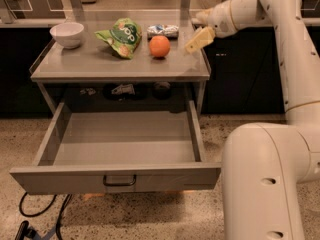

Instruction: Place orange into top drawer

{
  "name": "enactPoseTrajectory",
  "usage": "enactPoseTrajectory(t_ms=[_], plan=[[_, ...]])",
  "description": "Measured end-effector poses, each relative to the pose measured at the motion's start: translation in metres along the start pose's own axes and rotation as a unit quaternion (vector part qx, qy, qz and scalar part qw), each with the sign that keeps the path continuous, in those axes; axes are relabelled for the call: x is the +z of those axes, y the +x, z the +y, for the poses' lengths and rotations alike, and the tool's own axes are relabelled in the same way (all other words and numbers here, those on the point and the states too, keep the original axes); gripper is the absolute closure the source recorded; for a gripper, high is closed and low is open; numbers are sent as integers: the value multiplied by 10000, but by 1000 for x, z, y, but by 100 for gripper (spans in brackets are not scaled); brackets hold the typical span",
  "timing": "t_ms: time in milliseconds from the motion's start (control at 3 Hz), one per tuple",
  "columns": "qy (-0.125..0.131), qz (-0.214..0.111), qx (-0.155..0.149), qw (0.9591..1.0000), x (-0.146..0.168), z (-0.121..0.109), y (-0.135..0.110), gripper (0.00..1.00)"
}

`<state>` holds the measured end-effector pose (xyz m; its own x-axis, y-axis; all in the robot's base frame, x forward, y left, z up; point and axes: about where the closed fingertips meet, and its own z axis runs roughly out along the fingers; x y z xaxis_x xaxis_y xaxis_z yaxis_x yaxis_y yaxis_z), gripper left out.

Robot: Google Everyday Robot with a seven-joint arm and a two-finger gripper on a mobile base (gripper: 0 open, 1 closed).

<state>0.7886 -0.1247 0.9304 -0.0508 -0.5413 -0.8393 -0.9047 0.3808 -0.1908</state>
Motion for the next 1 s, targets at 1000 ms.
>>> enactPoseTrajectory(t_ms=[1000], plan=[[138,-752,-155,9970,1,-13,-21,0]])
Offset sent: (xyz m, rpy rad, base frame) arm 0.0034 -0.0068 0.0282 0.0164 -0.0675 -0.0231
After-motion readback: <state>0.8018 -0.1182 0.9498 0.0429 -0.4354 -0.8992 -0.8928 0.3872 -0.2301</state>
